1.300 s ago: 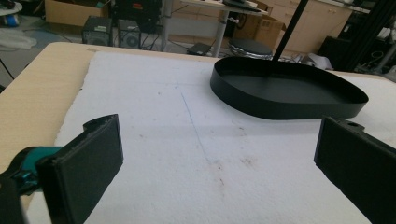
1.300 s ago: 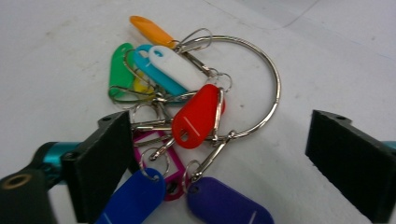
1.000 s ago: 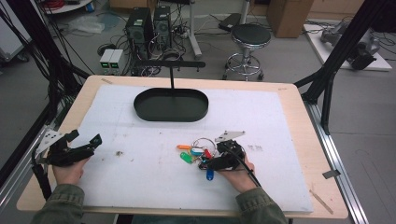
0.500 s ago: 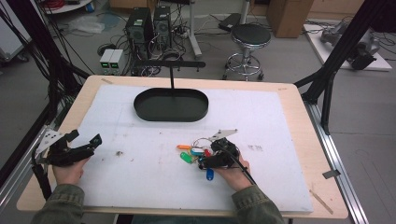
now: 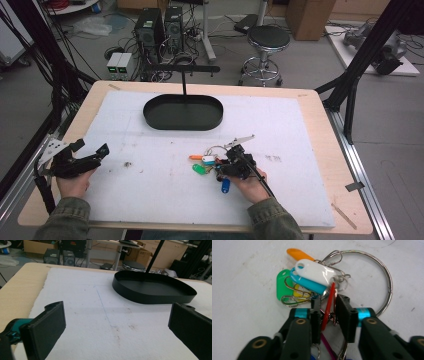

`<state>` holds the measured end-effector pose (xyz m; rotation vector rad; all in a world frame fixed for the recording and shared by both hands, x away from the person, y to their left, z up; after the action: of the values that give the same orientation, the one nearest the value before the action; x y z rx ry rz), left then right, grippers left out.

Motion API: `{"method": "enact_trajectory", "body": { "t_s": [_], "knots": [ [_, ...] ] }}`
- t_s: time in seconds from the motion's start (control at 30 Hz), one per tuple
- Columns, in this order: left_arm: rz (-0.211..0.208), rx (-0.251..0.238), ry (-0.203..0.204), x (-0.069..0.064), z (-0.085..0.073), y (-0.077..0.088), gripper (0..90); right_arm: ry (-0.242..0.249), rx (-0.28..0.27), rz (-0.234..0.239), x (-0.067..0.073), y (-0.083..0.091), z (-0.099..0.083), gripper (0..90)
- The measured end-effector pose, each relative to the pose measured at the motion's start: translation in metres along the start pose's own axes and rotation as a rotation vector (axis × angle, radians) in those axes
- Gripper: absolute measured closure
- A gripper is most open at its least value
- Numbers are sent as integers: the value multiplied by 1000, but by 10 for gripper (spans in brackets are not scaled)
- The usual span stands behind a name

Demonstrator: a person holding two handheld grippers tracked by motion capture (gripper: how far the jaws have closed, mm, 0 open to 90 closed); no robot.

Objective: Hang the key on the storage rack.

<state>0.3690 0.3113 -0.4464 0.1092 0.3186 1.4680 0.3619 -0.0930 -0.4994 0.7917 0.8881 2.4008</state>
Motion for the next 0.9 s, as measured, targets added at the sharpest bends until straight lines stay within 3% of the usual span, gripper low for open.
{"method": "enact_trajectory", "body": {
  "t_s": [0.07,0.23,0.57,0.9],
  "knots": [
    [-1,0,1,0,0,0,17,-8,-27,6,-1,3,3,826],
    [-3,-1,2,0,0,0,17,-25,-37,3,-4,5,3,835],
    [-4,-1,4,0,0,0,17,1,-65,-9,-1,11,6,849],
    [-4,-1,5,0,0,0,17,9,-171,21,7,29,16,852]
  ]
}}
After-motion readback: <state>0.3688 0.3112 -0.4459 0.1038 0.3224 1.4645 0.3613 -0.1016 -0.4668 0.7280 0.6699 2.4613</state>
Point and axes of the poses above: each handheld gripper's, and its own axes: y roughly backward along the jaws, z roughly out of its top, x roughly to its left, the point moved 9 cm from there along -y, roughly forward along the jaws, and after that the axes turned 13 degrees about z, right-handed, at the moved point
